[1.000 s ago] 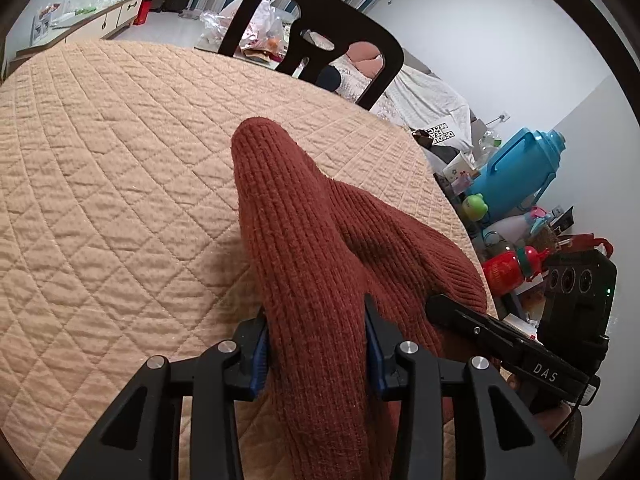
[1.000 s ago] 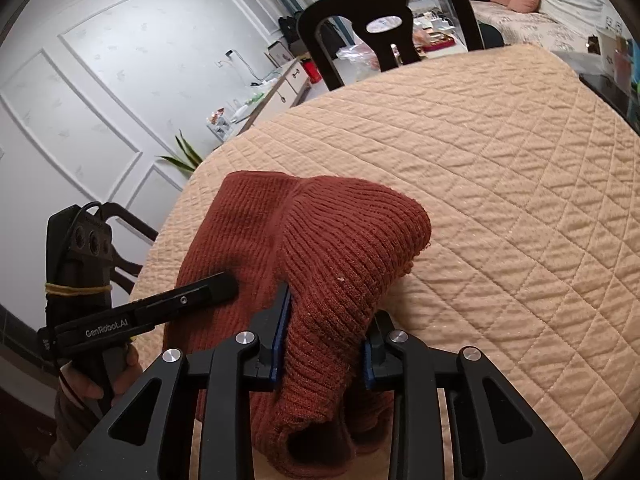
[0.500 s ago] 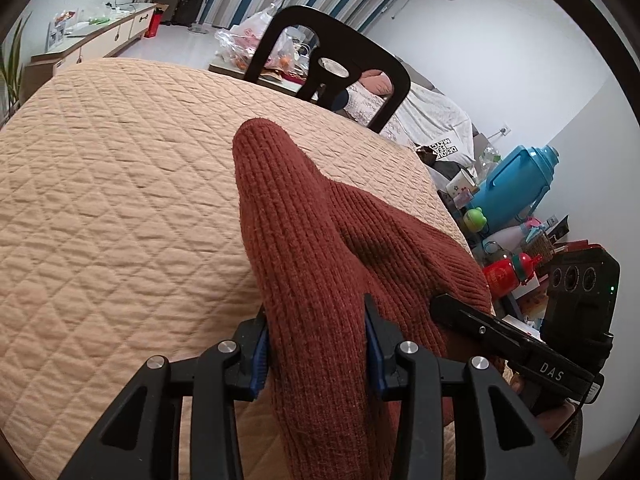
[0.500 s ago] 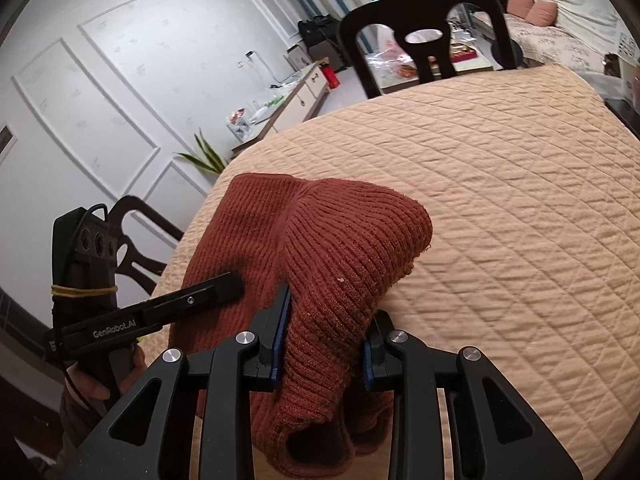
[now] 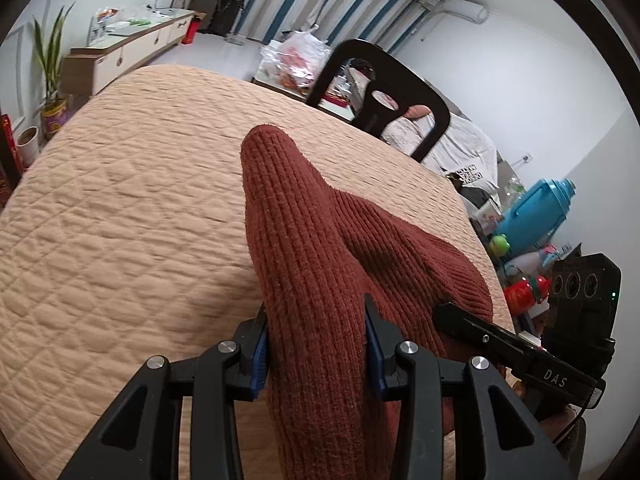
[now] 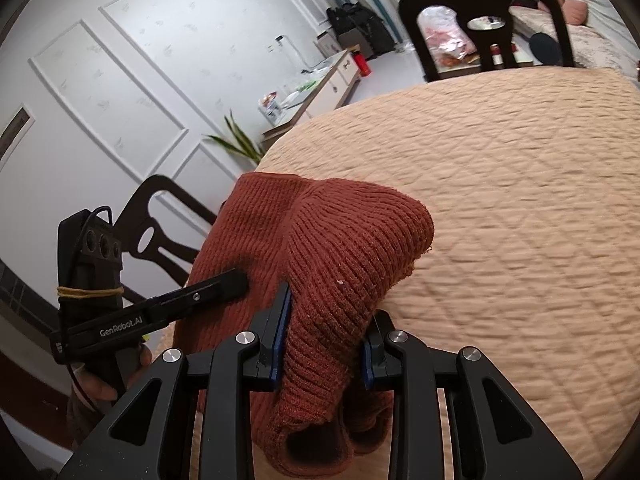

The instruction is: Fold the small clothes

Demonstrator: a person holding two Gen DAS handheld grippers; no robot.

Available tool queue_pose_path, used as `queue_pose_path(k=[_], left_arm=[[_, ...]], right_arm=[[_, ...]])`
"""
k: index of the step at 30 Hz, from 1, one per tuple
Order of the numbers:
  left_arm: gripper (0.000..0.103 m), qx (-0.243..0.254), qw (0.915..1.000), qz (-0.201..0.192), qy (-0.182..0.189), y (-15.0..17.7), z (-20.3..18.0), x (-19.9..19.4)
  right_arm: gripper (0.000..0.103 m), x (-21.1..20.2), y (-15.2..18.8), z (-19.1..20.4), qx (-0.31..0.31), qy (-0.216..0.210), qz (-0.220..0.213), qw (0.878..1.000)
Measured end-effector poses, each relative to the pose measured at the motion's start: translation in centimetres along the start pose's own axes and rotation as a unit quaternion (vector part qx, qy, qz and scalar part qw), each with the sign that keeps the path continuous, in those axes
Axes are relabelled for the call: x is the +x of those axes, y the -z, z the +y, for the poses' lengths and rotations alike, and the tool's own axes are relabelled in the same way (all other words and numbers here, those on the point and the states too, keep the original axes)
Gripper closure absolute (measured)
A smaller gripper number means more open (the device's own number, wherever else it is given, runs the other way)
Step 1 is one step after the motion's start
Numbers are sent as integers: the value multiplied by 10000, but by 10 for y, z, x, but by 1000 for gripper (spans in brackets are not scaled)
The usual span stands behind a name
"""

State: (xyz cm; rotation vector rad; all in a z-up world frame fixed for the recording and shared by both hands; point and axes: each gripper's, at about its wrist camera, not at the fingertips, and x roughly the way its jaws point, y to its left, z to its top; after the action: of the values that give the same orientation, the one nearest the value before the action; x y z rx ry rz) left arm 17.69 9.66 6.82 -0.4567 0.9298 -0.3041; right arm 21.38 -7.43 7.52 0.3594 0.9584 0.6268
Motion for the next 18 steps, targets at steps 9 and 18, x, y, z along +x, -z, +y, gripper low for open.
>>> queue_pose_path(k=[9,18], left_arm=[[61,-246,9995,-97,-194,-9,48,-11],[61,-377,9981,-210,-440,-14,82,-21]], right_arm=[[74,39,0,33,-48,-220,182,9996],[74,71,8,63,-306,-349,313,9984]])
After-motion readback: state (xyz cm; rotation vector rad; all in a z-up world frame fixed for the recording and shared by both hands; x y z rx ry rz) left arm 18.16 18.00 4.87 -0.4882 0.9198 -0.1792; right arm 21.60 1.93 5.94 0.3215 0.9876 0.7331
